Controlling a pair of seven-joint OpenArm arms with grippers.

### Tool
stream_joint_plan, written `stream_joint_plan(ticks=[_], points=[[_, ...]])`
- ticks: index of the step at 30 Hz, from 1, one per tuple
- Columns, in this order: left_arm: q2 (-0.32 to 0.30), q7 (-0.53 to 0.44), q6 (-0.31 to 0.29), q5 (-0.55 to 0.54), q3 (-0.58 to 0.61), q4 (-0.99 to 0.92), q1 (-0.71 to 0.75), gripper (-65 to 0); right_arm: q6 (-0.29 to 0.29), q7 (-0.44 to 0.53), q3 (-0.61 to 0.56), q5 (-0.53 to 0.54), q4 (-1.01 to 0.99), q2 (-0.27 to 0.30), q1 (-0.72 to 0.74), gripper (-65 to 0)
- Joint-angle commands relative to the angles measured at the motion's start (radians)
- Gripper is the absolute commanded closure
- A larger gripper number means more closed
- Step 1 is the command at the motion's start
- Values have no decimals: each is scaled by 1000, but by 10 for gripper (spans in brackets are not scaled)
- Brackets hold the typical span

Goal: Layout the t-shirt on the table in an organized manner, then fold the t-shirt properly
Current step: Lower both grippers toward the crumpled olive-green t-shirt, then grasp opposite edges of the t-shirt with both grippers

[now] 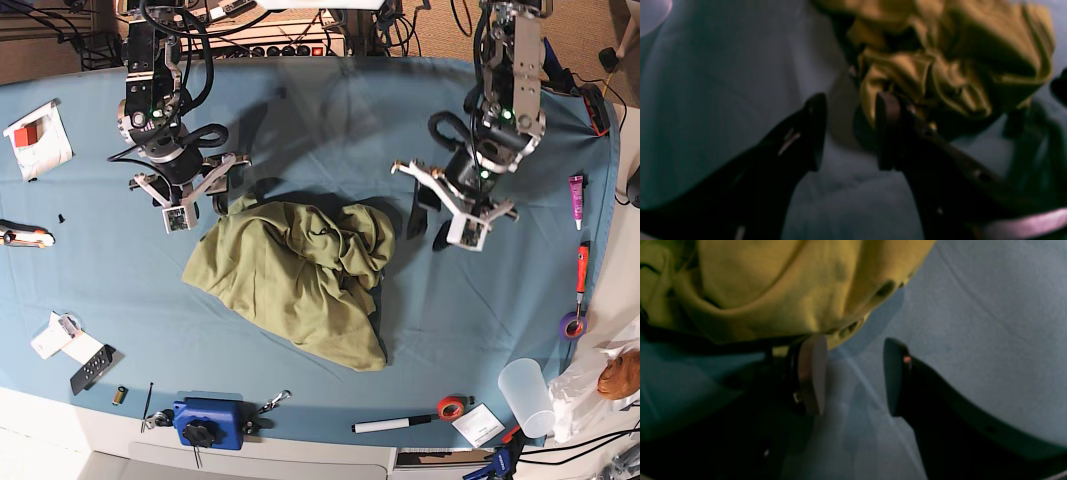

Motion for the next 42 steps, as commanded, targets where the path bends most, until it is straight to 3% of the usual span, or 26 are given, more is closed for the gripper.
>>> stream_joint_plan(ticks=[1, 8, 19, 24, 27, 30, 33, 34, 37, 42], points=[[2, -21, -2, -7, 7, -4, -16, -250, 2, 19, 5, 6, 16, 8, 11, -273], [7, -21, -2, -34, 101, -159, -100, -250, 1, 24, 5, -24, 16, 8, 12, -273], [82, 8, -26, -51, 104, -309, -185, -250, -11, 24, 62, -62, 16, 8, 12, -273], [82, 9, 56, -24, 104, -391, -227, -250, -7, 23, 130, -60, 16, 8, 11, -273], [82, 9, 47, -30, 104, -391, -230, -249, 13, 24, 154, -27, 16, 8, 11, -273], [82, 9, -4, -42, 104, -391, -230, -208, 31, 27, 155, -16, 16, 8, 12, -273], [82, 9, -89, -60, 104, -391, -230, -31, 31, 32, 155, -17, 16, 8, 12, -273], [82, 9, -137, -59, 104, -391, -230, 0, 31, 32, 155, -17, 16, 8, 12, -273], [82, 9, -248, -59, 104, -389, -230, 0, 31, 41, 155, -17, 16, 9, 12, -273], [82, 80, -259, -69, 85, -298, -229, 0, 30, 50, 155, -21, 16, 9, 14, -273]])
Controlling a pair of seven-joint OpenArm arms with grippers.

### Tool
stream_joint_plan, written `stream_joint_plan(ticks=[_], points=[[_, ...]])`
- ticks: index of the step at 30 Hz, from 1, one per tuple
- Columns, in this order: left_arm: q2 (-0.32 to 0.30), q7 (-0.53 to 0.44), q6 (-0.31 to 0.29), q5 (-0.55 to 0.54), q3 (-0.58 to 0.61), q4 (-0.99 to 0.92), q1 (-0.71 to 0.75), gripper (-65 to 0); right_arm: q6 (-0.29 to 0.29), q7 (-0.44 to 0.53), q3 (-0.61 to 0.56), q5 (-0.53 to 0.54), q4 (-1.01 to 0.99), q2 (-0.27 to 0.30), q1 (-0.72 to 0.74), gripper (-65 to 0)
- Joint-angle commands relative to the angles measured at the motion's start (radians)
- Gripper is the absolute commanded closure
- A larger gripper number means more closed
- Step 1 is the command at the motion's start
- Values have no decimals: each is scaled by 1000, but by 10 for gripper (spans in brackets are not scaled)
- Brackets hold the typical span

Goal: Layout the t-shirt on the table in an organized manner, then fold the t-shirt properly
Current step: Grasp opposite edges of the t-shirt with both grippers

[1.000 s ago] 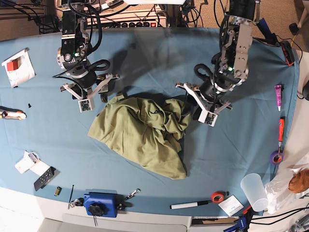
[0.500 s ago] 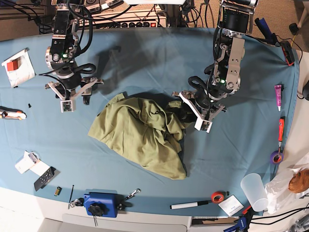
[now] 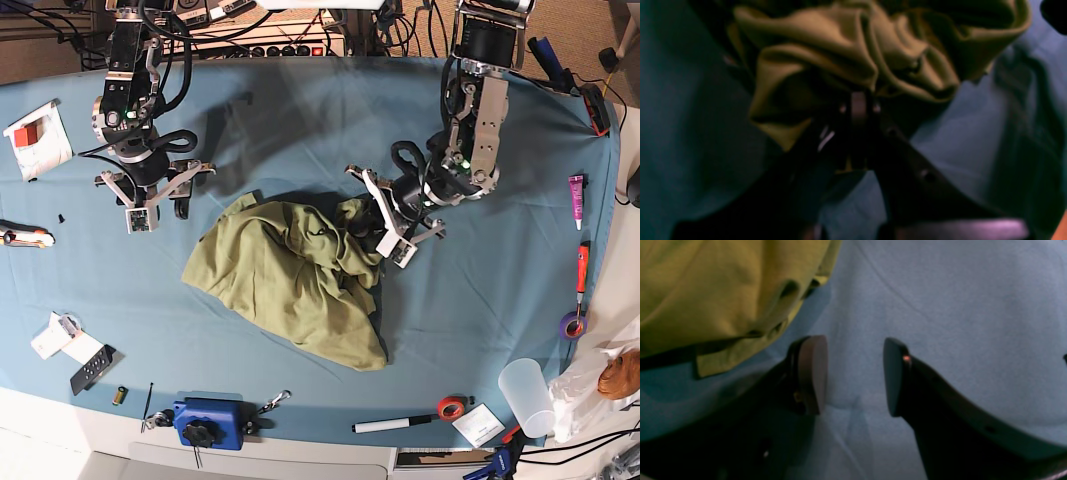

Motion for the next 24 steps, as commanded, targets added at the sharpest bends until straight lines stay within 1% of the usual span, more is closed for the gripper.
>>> stream_joint_plan(ticks=[1, 5, 7, 8, 10, 11, 13, 15, 17, 19, 21, 24], points=[[0, -3, -6, -42, -15, 56, -19, 0, 0, 30, 4, 5, 16, 10, 14, -273], [0, 148, -6, -126, -77, 218, -18, 0, 0, 32, 4, 13, 17, 11, 29, -273], [-1, 182, -2, -143, -109, 288, -3, 0, 2, 31, 4, 44, 19, 11, 37, -273], [-6, 181, 14, -143, -123, 318, 11, 0, 13, 30, 4, 65, 21, 11, 41, -273], [-6, 182, 50, -147, -146, 372, 46, 0, 55, 26, 4, 105, 26, 11, 47, -273], [-6, 182, 51, -152, -158, 396, 66, 0, 76, 26, 4, 123, 31, 11, 48, -273], [-7, 182, 37, -161, -182, 439, 102, 0, 126, 26, 4, 174, 39, 11, 48, -273], [-9, 182, 14, -161, -207, 472, 130, 0, 201, 17, 4, 229, 42, 11, 51, -273], [-9, 182, 13, -161, -232, 492, 159, 0, 265, 2, 4, 283, 42, 11, 53, -273], [-9, 182, 13, -161, -253, 499, 183, 0, 315, -21, 4, 334, 42, 11, 53, -273], [-9, 183, 13, -161, -272, 499, 202, 0, 343, -40, 4, 374, 42, 11, 53, -273], [-9, 182, 13, -162, -293, 499, 224, 0, 349, -64, 4, 379, 42, 11, 52, -273]])
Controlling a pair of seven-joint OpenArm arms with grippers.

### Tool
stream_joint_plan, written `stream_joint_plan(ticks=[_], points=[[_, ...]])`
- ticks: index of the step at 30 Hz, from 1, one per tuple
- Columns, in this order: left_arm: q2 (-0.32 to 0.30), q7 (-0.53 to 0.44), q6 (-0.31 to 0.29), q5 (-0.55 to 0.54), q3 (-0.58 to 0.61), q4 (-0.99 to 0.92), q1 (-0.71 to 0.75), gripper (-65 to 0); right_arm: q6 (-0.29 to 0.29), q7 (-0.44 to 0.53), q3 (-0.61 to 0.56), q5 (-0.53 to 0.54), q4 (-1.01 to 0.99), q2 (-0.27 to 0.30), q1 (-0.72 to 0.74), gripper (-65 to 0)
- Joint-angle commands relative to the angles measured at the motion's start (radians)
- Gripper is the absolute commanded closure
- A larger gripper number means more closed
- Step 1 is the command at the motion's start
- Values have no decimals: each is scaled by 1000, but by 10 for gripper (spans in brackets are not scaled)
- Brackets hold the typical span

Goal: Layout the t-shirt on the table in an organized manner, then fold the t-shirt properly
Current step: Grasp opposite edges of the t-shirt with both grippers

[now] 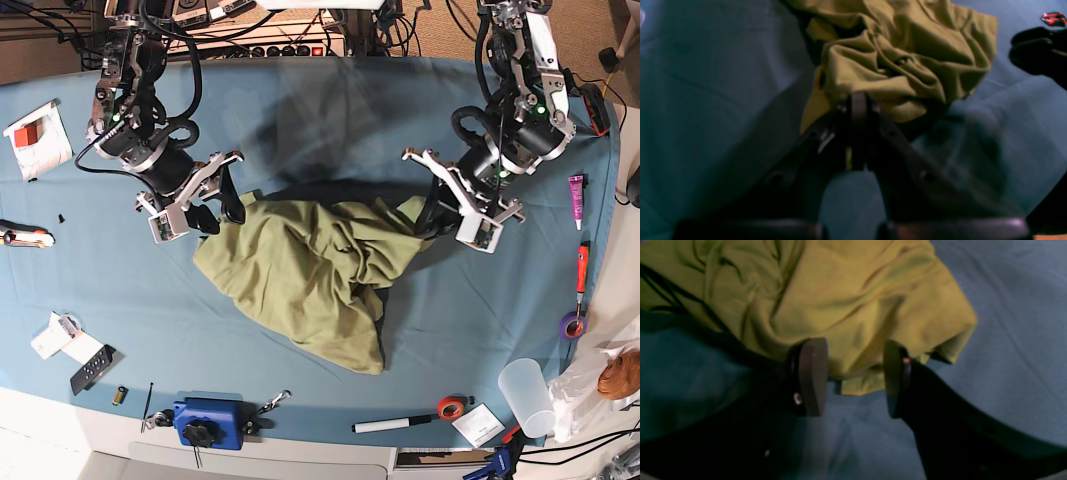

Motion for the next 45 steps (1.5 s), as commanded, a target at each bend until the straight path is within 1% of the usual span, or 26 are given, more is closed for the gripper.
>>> stream_joint_plan(ticks=[1, 4, 9, 12, 15, 19, 21, 23, 26, 28, 29, 34, 36, 38, 40, 43, 45], points=[[-3, -27, -3, -19, -7, 19, -1, 0, 4, 10, 4, 15, 20, 10, 11, -273], [-3, -28, 0, -19, -7, 19, 6, 0, 5, -22, 4, 11, 20, 11, 8, -273], [-3, -28, -1, -18, -7, 19, 10, 0, 1, -21, 4, 6, 20, 10, -18, -273], [-3, -28, -1, -18, -7, 19, 10, 0, -45, -18, 4, 12, 19, 2, -38, -273], [-3, -28, -1, -18, -6, 19, 10, 0, -72, 4, 4, 42, 19, -29, -51, -273], [-3, -28, -1, -18, -6, 19, 12, 0, -76, 5, 4, 86, 19, -84, -50, -273], [-3, -28, -1, -18, -6, 19, 13, 0, -97, 5, 4, 87, 19, -105, -50, -273], [-3, -28, -1, -18, -6, 19, 15, 0, -113, 6, 4, 87, 19, -115, -50, -273], [-3, -28, -1, -18, -6, 19, 15, 0, -116, 5, 4, 87, 19, -117, -50, -273], [-3, -28, -1, -18, -6, 19, 15, 0, -142, 6, 15, 87, 19, -120, -50, -273], [-3, -28, -1, -18, -6, 19, 15, 0, -151, 9, 32, 87, 19, -123, -50, -273], [-3, -29, -1, -18, -6, 19, 15, 0, -151, 15, 149, 90, 19, -125, -50, -273], [-3, -29, -1, -19, -6, 19, 15, 0, -138, 12, 179, 111, 19, -123, -50, -273], [-3, -29, -1, -19, -5, 19, 15, 0, -101, 12, 178, 116, 19, -116, -49, -273], [-3, -29, -1, -19, -5, 19, 15, 0, -98, 13, 164, 107, 19, -117, -46, -273], [-3, -28, -1, -19, -5, 19, 16, 0, -124, 47, 135, 61, 18, -117, -39, -273], [-3, -29, -1, -19, -5, 19, 16, 0, -150, 50, 122, 28, 10, -117, -21, -273]])
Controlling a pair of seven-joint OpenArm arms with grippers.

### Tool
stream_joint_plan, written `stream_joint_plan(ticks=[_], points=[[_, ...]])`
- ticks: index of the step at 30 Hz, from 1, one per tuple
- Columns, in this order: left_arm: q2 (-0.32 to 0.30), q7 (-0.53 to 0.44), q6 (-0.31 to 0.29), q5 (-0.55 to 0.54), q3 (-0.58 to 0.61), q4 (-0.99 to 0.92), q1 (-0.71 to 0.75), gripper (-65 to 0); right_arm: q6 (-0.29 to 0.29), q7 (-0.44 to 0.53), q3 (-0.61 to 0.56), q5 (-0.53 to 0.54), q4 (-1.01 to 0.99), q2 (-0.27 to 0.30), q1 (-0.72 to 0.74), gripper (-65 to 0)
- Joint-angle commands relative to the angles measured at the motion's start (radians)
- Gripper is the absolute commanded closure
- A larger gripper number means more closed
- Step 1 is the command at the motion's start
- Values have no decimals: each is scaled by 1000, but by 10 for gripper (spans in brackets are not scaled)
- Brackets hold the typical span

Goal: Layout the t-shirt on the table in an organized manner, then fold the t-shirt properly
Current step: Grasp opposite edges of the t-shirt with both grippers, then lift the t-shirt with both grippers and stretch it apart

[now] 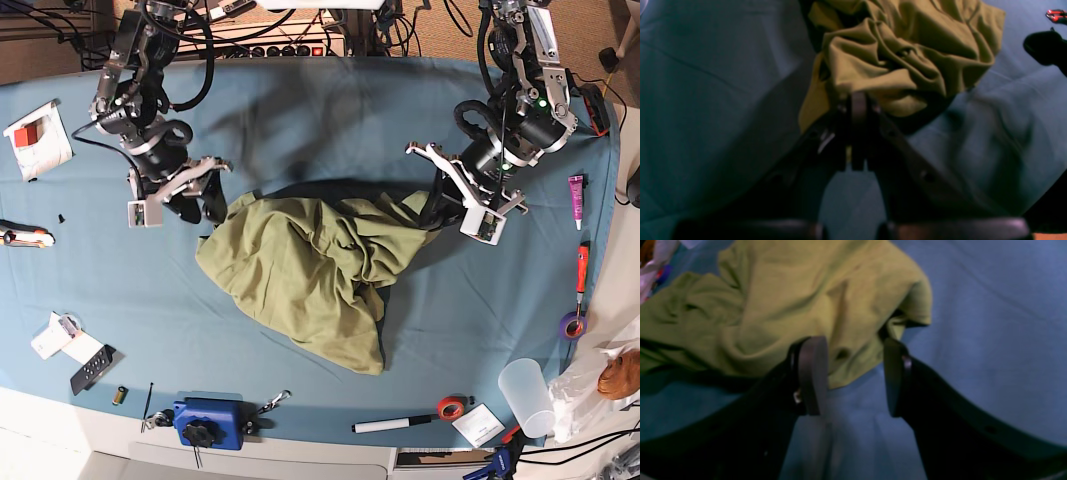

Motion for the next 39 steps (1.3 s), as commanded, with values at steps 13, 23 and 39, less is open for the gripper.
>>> stream_joint_plan(ticks=[13, 23, 39], points=[[-3, -29, -1, -18, -2, 20, -8, 0, 94, 12, -1, 112, -227, 3, 130, -273], [-2, -30, -1, -19, -1, 20, -8, 0, 109, 13, -78, 101, -232, -2, 156, -258], [-3, -26, -1, -67, -2, 21, 56, 0, 111, -52, 47, 143, 89, 9, 166, 0]])
